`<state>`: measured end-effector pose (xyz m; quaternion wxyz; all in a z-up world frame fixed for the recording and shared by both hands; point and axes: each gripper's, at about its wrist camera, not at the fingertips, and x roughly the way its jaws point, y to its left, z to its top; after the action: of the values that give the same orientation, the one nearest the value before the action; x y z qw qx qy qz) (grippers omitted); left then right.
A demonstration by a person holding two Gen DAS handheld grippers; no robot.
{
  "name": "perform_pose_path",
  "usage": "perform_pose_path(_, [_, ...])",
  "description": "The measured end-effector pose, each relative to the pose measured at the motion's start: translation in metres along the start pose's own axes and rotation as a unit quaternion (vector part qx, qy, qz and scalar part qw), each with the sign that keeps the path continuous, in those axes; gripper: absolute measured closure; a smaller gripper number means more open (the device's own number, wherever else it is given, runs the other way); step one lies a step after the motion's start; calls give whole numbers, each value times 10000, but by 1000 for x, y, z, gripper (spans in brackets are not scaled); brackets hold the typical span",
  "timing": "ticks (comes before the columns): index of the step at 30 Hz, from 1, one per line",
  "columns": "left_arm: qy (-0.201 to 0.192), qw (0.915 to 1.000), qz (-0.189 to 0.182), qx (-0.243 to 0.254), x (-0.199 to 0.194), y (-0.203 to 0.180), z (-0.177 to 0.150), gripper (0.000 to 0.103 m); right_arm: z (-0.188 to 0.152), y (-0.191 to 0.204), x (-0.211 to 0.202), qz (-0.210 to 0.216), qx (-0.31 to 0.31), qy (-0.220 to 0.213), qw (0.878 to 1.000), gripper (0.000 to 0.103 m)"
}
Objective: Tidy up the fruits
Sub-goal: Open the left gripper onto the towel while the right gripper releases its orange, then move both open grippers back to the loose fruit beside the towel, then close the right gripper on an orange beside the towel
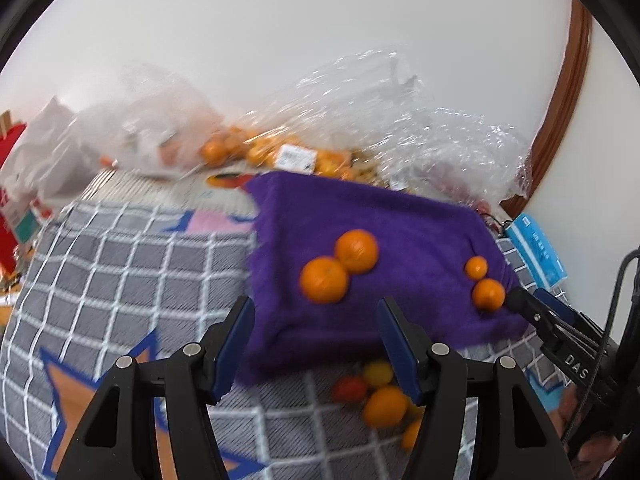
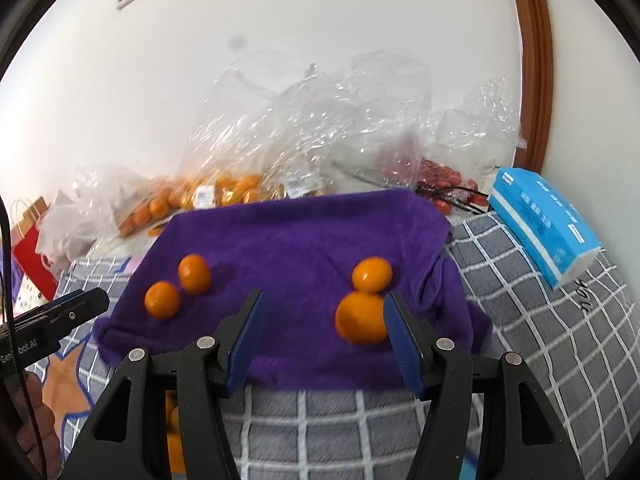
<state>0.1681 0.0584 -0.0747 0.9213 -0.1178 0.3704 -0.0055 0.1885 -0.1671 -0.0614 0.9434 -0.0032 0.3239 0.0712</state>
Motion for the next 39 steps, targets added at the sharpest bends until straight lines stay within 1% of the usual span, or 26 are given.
perform_pose_path(3, [154,9998,130,-80,-3,16,-11,42,-12,14,-4,71,-173,202,9996,42])
perform_pose_path(6, [215,9996,162,-92,-8,31,-23,42,-27,27,-6,213,-258,338,9989,42])
perform_pose_path(8, [274,9993,234,-108,-7,38,-29,41,-35,34,-5,309,-292,442,9981,42])
perform_pose_path(11, [407,9988,246,-132,-4,46,-38,40,-47,44,-3,439,-339,561,9969,42])
perform_pose_path(12, [445,9986,261,-129,-2,48,-40,40,-50,48,-2,429,-347,591,9967,43])
perform_pose_path(14, [491,9983,286,-125,0,50,-46,40,-54,53,-2,498,-326,653,9961,47])
perform_pose_path(18, [464,9985,228,-156,0,54,-54,40,-63,59,-2,756,-246,833,9933,52])
perform_pose_path(22, [449,9987,133,-186,3,57,-58,39,-78,70,-4,1042,-389,997,9888,53])
perform_pose_path(26, [448,9988,99,-179,5,58,-60,36,-92,82,3,966,-630,1136,9868,53])
perform_pose_path(27, [444,9988,106,-159,5,57,-60,36,-95,84,6,906,-660,1161,9869,58])
perform_pose_path(28, [436,9989,119,-138,5,56,-61,35,-96,86,6,826,-695,1141,9876,65])
perform_pose_path(30, [414,9989,176,-89,6,54,-62,35,-95,86,3,866,-711,1078,9878,67])
perform_pose_path(34, [424,9987,287,-18,5,51,-64,35,-93,77,-5,849,-697,952,9894,67])
perform_pose_path(38, [398,9987,295,-92,3,53,-66,35,-90,54,-15,645,-701,769,9925,68])
perform_pose_path(39, [395,9987,285,-118,2,53,-67,35,-89,48,-16,541,-712,720,9934,71])
